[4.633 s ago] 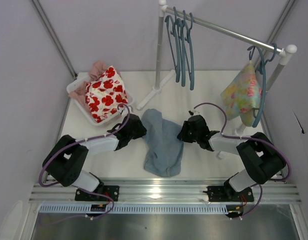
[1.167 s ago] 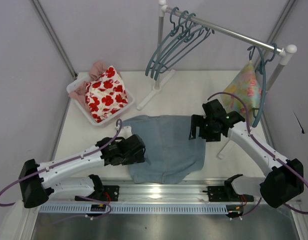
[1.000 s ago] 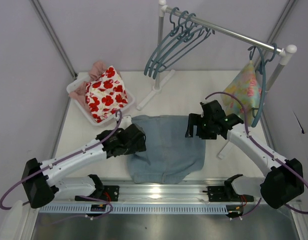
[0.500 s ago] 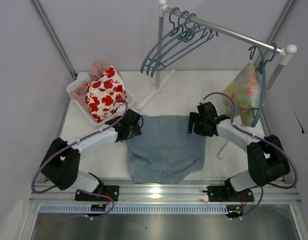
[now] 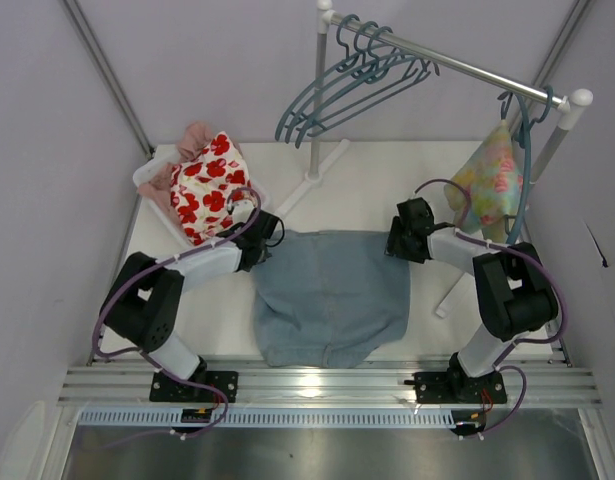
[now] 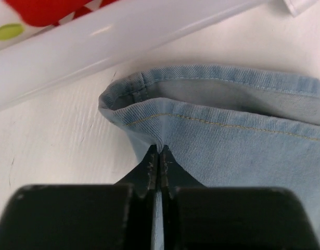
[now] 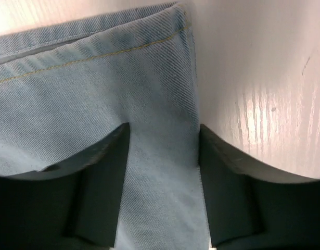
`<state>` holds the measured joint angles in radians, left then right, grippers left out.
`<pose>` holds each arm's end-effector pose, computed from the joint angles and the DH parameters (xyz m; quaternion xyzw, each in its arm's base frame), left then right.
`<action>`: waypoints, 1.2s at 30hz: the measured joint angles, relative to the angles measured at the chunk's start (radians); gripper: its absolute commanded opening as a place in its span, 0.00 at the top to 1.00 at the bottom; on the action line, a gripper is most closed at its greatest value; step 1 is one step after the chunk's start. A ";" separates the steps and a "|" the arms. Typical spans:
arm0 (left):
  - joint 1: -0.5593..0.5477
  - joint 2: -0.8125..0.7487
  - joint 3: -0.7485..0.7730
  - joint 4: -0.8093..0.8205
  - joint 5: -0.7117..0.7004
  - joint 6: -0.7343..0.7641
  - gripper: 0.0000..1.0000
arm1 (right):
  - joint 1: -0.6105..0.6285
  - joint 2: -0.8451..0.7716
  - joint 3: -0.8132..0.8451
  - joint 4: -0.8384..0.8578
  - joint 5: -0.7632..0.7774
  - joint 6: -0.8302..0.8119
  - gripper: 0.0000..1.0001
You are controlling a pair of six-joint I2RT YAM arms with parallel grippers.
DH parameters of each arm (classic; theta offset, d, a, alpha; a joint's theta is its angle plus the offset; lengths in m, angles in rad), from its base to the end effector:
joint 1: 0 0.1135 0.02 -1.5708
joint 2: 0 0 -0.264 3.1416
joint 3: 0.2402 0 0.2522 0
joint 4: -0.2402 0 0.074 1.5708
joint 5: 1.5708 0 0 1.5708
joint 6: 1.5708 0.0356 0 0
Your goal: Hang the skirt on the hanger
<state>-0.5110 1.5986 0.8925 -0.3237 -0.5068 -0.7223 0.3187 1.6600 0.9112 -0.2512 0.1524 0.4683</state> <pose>0.2761 -0.1350 0.1740 -0.1650 0.9206 0.0475 0.3507 0.3082 0.0960 0.1618 0.0929 0.9525 0.0402 0.2873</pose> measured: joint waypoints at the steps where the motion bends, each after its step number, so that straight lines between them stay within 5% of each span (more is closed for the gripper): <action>1: 0.000 0.008 0.001 0.009 0.002 0.005 1.00 | 0.000 0.007 0.006 0.005 -0.002 0.000 0.56; 6: 0.000 0.038 0.002 0.039 0.008 0.035 1.00 | 0.000 0.012 0.012 0.003 -0.004 0.003 1.00; 12: -0.004 -0.039 0.009 0.073 0.043 0.109 1.00 | 0.003 -0.015 0.069 -0.042 -0.033 0.009 1.00; 25: -0.141 -0.562 0.026 0.116 -0.019 0.237 1.00 | 0.032 -0.268 0.171 -0.080 -0.147 -0.002 1.00; 36: -0.179 -0.705 0.199 -0.231 -0.156 0.230 1.00 | 0.077 -0.528 0.283 -0.233 -0.233 -0.010 1.00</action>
<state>-0.6903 0.8936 1.0912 -0.5549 -0.6624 -0.4927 0.3954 1.1324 1.1942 -0.4847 -0.0803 0.4583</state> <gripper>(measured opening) 0.011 0.022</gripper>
